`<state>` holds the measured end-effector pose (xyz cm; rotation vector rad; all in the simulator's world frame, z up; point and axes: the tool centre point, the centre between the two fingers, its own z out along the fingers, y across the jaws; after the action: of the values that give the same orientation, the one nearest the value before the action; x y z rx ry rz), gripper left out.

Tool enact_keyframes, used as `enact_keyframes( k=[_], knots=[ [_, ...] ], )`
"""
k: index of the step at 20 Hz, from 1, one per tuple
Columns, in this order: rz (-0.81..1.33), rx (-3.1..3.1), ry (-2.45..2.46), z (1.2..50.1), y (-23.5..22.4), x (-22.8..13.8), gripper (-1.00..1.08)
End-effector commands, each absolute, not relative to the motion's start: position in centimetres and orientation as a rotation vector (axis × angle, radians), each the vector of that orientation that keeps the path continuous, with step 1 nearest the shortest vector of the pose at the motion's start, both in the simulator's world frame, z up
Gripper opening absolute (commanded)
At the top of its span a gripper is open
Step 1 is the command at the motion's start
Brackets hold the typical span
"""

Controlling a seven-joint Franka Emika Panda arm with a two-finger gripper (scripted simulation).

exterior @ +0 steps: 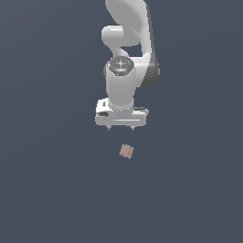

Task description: Pick up the object and move it to a goal position.

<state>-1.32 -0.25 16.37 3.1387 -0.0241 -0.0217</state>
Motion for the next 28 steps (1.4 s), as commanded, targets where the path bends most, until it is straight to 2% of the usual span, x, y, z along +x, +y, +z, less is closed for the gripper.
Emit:
enact_keyframes(
  k=[1,9,16,28],
  knots=[
    [-0.022,3.139,-0.024,16.4,-0.3,-1.3,1.0],
    [0.011,3.118,-0.009,17.4,-2.3,-0.3,1.0],
    [0.011,3.119,-0.02,17.2,-2.2,-0.2,1.0],
    [0.008,3.123,-0.226,12.4,-0.1,1.3,1.0]
  ],
)
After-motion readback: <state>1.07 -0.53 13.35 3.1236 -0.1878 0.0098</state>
